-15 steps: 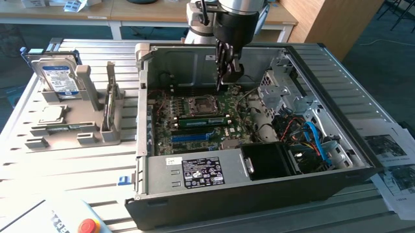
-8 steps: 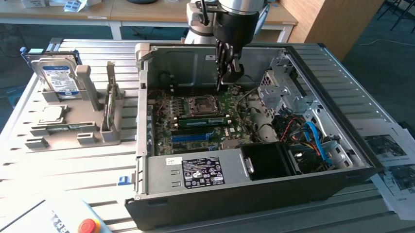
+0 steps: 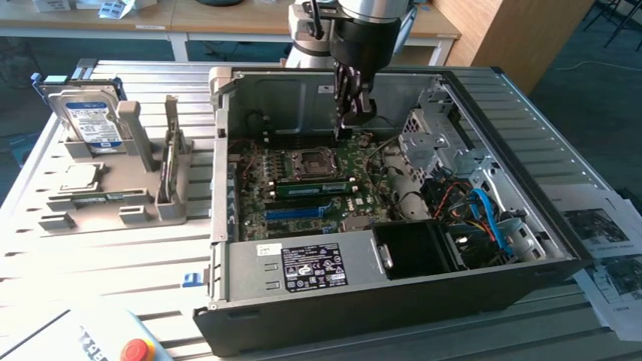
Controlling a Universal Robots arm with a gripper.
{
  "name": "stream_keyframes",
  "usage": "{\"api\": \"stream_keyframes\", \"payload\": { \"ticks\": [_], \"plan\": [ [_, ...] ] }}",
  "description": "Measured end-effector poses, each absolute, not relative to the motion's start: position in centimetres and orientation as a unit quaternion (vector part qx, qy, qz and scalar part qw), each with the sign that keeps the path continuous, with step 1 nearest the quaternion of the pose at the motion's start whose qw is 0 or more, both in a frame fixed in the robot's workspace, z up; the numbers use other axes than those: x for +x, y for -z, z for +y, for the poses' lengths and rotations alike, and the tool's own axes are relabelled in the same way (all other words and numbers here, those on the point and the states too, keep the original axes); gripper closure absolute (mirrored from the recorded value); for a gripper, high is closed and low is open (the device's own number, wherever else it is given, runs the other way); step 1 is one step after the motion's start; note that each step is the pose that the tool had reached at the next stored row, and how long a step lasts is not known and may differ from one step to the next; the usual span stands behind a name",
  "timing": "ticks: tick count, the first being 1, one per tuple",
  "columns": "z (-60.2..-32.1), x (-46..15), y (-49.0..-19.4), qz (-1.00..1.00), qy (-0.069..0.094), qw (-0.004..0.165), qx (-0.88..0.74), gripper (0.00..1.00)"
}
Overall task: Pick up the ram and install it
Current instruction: 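Press down the ram until it locks into place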
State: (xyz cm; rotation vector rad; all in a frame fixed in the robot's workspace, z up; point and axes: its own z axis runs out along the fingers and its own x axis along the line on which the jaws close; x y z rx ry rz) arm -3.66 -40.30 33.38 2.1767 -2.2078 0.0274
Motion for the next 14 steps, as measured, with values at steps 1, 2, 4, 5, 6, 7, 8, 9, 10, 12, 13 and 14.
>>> {"api": "stream_keyframes", "payload": {
  "ticks": [1, 2, 4, 5, 6, 7, 8, 9, 10, 12, 13, 14],
  "plan": [
    [-40.30, -3.66, -33.38, -0.712, -0.009, 0.021, 0.702, 0.90],
    [-40.30, -3.66, -33.38, -0.712, -0.009, 0.021, 0.702, 0.90],
    [-40.30, -3.67, -33.38, -0.712, -0.009, 0.020, 0.702, 0.90],
    [-40.31, -3.67, -33.39, -0.712, -0.008, 0.020, 0.702, 0.90],
    [-40.30, -3.67, -33.38, -0.712, -0.007, 0.019, 0.702, 0.90],
    [-40.30, -3.67, -33.37, -0.712, -0.007, 0.017, 0.702, 0.90],
    [-40.30, -3.67, -33.37, -0.712, -0.006, 0.016, 0.702, 0.90],
    [-40.30, -3.67, -33.37, -0.712, -0.005, 0.014, 0.702, 0.90],
    [-40.30, -3.67, -33.37, -0.712, -0.004, 0.013, 0.702, 0.90],
    [-40.30, -3.66, -33.37, -0.712, -0.002, 0.010, 0.702, 0.90],
    [-40.30, -3.66, -33.37, -0.712, -0.002, 0.008, 0.702, 0.90],
    [-40.30, -3.66, -33.37, -0.712, -0.001, 0.007, 0.702, 0.90]
  ]
}}
